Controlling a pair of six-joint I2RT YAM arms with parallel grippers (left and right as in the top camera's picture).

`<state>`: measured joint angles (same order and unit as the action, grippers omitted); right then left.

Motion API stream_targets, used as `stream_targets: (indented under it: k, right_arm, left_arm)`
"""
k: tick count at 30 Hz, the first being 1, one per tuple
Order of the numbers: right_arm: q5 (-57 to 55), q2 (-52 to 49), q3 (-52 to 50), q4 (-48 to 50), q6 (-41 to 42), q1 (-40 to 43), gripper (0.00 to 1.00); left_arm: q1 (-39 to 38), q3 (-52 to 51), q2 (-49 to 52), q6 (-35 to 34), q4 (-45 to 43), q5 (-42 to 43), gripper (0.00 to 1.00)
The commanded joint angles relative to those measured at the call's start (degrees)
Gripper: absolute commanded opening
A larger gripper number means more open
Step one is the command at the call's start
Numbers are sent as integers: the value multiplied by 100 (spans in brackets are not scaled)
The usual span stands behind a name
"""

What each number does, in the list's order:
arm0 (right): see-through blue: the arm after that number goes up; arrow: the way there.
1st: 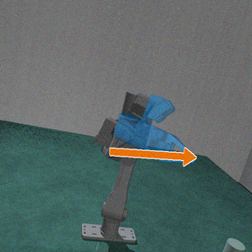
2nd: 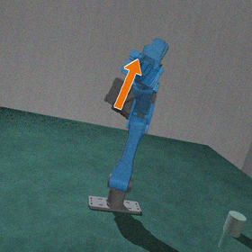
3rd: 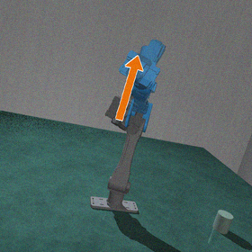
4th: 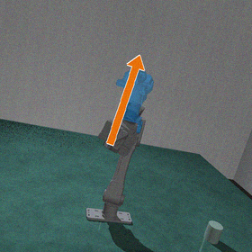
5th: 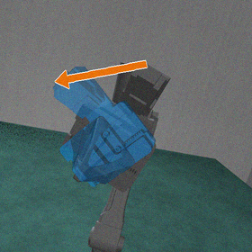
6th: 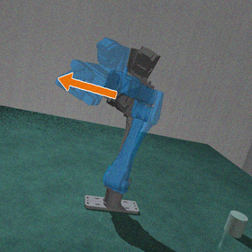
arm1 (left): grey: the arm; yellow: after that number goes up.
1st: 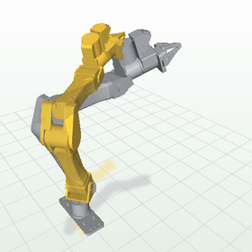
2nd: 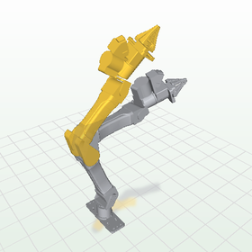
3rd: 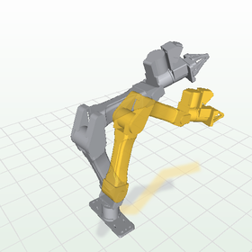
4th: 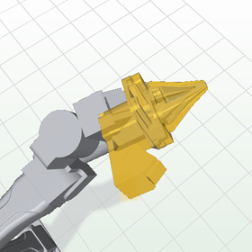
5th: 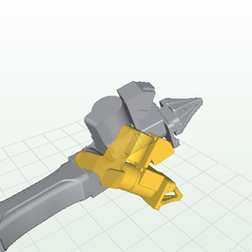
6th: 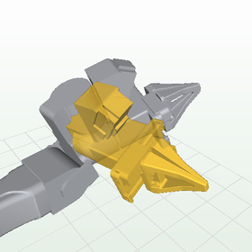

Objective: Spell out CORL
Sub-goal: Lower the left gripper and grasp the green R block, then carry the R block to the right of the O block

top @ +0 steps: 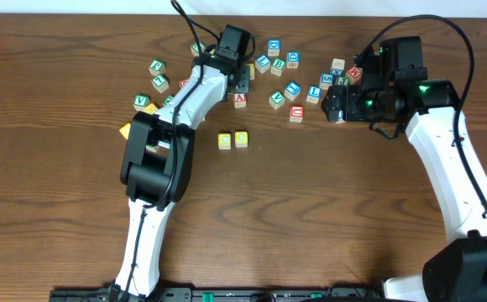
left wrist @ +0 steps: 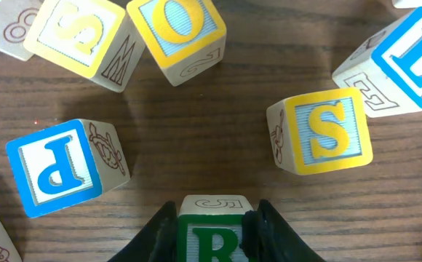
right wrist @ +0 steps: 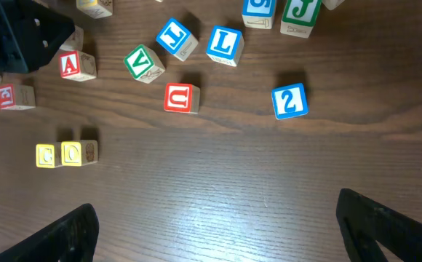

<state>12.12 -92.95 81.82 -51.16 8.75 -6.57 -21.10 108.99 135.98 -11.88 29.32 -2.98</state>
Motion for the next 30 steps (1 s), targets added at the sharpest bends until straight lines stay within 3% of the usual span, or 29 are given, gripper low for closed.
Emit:
stream_targets:
  k: [1, 15, 24, 30]
  right_arm:
    - [0, -9, 87, 15, 61, -66, 99]
    - [-7, -9, 87, -20, 61, -66, 99]
    - [-17, -9, 87, 20, 63, -66, 99]
    - [-17, -9, 87, 15, 63, -66, 99]
  left_arm:
    - [24, -68, 153, 22, 11, -74, 26]
    - [24, -33, -417, 22, 245, -74, 25]
    - [-177, -33, -1445, -24, 1755, 407, 25]
    - [-551, -57, -1513, -682, 2675, 409, 25]
